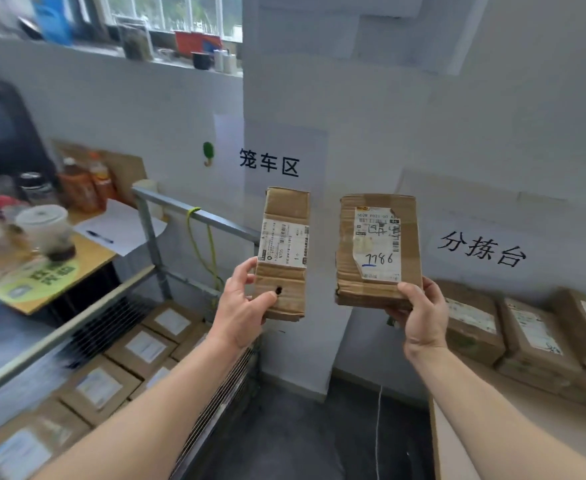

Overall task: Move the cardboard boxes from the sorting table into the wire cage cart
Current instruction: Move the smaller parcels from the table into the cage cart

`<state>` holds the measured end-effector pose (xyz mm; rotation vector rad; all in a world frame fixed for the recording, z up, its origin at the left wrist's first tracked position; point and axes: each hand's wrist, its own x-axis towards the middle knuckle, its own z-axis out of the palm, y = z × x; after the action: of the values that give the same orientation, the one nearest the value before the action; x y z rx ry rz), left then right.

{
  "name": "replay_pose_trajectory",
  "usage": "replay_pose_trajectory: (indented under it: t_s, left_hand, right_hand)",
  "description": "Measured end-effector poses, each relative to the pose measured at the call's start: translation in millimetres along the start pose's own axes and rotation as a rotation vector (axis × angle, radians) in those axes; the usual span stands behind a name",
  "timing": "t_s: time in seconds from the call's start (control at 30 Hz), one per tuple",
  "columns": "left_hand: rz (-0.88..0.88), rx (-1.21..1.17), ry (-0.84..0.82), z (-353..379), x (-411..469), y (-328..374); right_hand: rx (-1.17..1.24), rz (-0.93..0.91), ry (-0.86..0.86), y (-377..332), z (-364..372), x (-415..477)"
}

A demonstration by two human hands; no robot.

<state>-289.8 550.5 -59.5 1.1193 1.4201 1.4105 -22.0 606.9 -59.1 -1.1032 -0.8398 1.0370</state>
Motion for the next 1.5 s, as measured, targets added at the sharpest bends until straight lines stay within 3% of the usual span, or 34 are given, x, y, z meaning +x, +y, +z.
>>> replay_pose_trajectory:
  t_s: [0.53, 0.87, 1.17, 1.5]
  left_hand:
    - [-0.079, -0.114, 0.336, -189, 1, -41]
    - [-0.209, -0.139, 0.517, -310, 15, -98]
    - [-0.323, -0.180, 0.653, -381, -12, -145]
    - [-0.497, -0.096, 0.811, -395, -50, -201]
  right_hand:
    - [-0.064, 0.130, -0.448, 69, 204, -38]
    - [-0.156, 0.225, -0.645, 148, 351, -57]
    - [-0.257, 0.351, -0.760, 217, 421, -90]
    - [-0.386, 0.458, -0.975, 293, 455, -114]
